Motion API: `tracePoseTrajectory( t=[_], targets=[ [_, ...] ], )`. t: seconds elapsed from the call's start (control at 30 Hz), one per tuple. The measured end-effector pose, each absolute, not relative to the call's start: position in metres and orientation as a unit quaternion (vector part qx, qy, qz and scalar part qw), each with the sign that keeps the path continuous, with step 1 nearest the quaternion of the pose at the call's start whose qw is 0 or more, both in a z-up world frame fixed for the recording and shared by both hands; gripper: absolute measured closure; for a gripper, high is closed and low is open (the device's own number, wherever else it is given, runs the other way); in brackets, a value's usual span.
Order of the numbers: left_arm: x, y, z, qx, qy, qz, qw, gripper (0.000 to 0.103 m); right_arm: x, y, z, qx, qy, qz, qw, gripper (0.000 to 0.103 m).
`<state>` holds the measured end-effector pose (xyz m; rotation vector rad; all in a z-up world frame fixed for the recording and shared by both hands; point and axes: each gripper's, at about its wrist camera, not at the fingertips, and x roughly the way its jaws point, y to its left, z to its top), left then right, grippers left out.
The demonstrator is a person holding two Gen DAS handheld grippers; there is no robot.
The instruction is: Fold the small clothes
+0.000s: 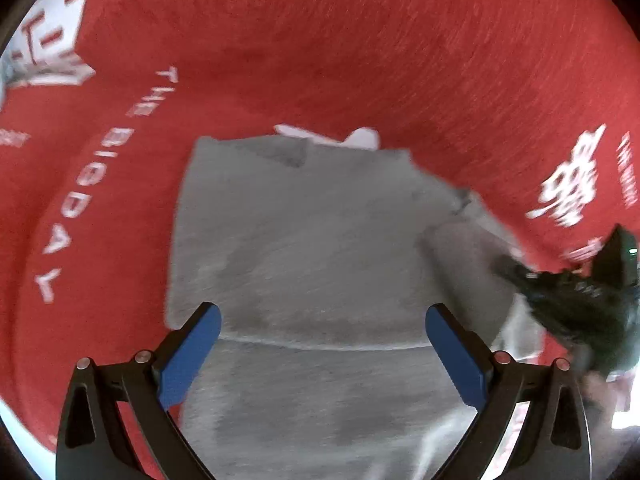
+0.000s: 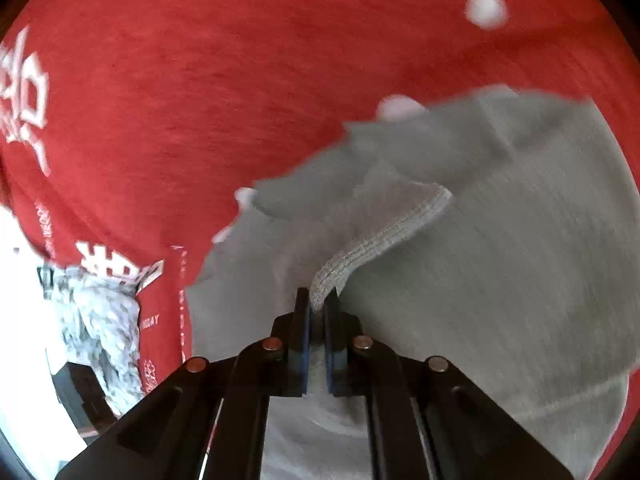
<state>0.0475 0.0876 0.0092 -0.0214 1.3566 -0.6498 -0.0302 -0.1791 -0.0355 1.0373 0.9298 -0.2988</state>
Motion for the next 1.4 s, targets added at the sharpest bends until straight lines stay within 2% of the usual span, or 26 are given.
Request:
tracePoseTrajectory(
  t=[0.1,0.13,0.23,0.27,0.33,0.37,0.77,0.83,0.87,0.9,1.07,1.17,1.2,1.23,1.3,1.4],
  targets=[
    [0.057,0.090,0.003,-0.056,0.629,-0.326,0.703,0.000,0.004,-0.140,-0.021,0.376,0.461,-0.076,0.800,0.096],
    [0.060,0.091,-0.002,-0.066,0.636,-0.330,0.695,0.001,0.014,-0.125,-0.021,0.349,0.477,-0.060,0.805,0.092],
    [0.064,0.089,-0.016,-0.085,0.655,-0.331,0.674,0.000,0.026,-0.088,-0.037,0.303,0.529,-0.028,0.792,0.091],
    [0.062,0.087,-0.018,-0.086,0.658,-0.331,0.670,0.000,0.025,-0.083,-0.042,0.299,0.540,-0.022,0.787,0.086],
    [0.060,0.083,-0.024,-0.083,0.665,-0.332,0.664,0.001,0.015,-0.076,-0.049,0.305,0.552,-0.018,0.776,0.053],
    [0.058,0.079,-0.026,-0.079,0.667,-0.334,0.661,0.001,0.010,-0.076,-0.048,0.312,0.550,-0.019,0.774,0.048],
    [0.049,0.049,-0.033,-0.062,0.676,-0.321,0.660,0.002,-0.115,-0.146,-0.047,0.464,0.500,-0.100,0.725,0.046],
    [0.050,0.048,-0.032,-0.061,0.674,-0.316,0.665,0.039,-0.137,-0.160,-0.051,0.493,0.486,-0.125,0.711,0.045],
    [0.053,0.046,-0.033,-0.061,0.680,-0.320,0.657,0.073,-0.151,-0.168,-0.055,0.512,0.473,-0.142,0.703,0.045],
    [0.056,0.045,-0.034,-0.066,0.684,-0.321,0.651,0.090,-0.162,-0.175,-0.057,0.529,0.459,-0.158,0.696,0.045],
    [0.075,0.042,-0.006,-0.059,0.647,-0.337,0.681,0.092,-0.207,-0.211,-0.069,0.611,0.370,-0.219,0.665,0.045],
    [0.085,0.040,0.008,-0.046,0.632,-0.341,0.694,0.092,-0.220,-0.228,-0.078,0.655,0.316,-0.238,0.643,0.048],
    [0.088,0.040,0.011,-0.044,0.629,-0.339,0.698,0.092,-0.222,-0.233,-0.077,0.661,0.303,-0.244,0.641,0.076],
    [0.091,0.041,0.013,-0.044,0.627,-0.337,0.701,0.092,-0.221,-0.237,-0.074,0.658,0.298,-0.247,0.646,0.097],
    [0.095,0.043,0.013,-0.045,0.628,-0.334,0.702,0.092,-0.215,-0.244,-0.058,0.634,0.299,-0.245,0.670,0.097],
    [0.091,0.046,0.000,-0.026,0.642,-0.326,0.694,0.092,-0.210,-0.249,-0.043,0.585,0.342,-0.229,0.699,0.097]
  ],
)
